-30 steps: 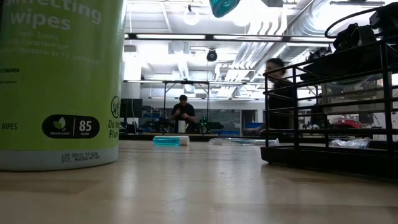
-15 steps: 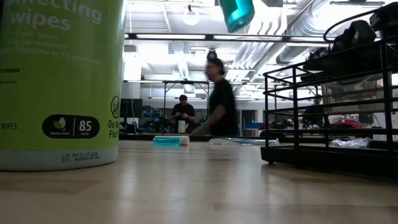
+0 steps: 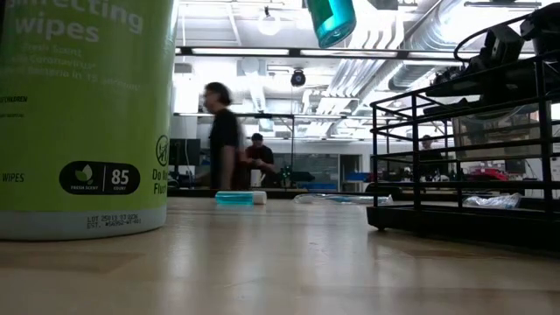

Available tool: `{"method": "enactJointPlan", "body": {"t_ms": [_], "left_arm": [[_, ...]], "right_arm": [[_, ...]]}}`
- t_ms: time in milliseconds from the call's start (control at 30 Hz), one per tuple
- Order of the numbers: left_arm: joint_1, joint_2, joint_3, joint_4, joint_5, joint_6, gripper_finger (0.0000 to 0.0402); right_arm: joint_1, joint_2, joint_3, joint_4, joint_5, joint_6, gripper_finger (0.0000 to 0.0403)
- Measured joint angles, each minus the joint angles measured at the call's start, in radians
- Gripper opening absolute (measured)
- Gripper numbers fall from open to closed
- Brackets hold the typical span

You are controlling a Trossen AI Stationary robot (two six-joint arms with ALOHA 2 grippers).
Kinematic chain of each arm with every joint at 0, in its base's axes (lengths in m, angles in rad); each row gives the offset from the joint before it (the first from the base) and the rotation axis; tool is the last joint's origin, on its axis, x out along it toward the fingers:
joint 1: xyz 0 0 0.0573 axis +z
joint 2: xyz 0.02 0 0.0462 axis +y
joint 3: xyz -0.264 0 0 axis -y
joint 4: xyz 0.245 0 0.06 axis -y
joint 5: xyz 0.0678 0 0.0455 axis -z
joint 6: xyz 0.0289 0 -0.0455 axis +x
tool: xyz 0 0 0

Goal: Pick & Place toothbrushing station
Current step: Put the bottom blue mouthwash into the black mesh organizer

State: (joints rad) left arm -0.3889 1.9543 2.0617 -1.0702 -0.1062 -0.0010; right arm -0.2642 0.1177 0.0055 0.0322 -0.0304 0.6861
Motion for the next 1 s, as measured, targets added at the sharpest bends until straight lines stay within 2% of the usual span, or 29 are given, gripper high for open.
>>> {"method": "enactJointPlan", "body": {"t_ms": [400,467,600,667,800,1000], "left_arm": [[0.000,0.000,0.000,-0.018,0.015,-0.037,0.0089],[0.000,0.001,0.000,-0.018,0.038,-0.038,0.0089],[0.000,0.001,0.000,-0.018,0.044,-0.056,0.0089],[0.000,0.001,0.000,-0.018,0.044,-0.058,0.0089],[0.000,0.001,0.000,-0.019,0.044,-0.060,0.0089],[0.000,0.001,0.000,-0.019,0.043,-0.075,0.0089]], "right_arm": [[0.000,0.000,0.000,0.011,-0.002,-0.013,0.0148],[0.000,0.000,0.000,0.064,-0.054,-0.036,0.0148],[0.008,0.003,0.014,0.239,-0.224,-0.080,0.0148],[0.030,0.040,0.048,0.283,-0.232,-0.116,0.0148],[0.099,0.148,0.129,0.283,-0.169,-0.201,0.0148],[0.258,0.455,0.289,0.275,-0.031,-0.369,0.0148]]}}
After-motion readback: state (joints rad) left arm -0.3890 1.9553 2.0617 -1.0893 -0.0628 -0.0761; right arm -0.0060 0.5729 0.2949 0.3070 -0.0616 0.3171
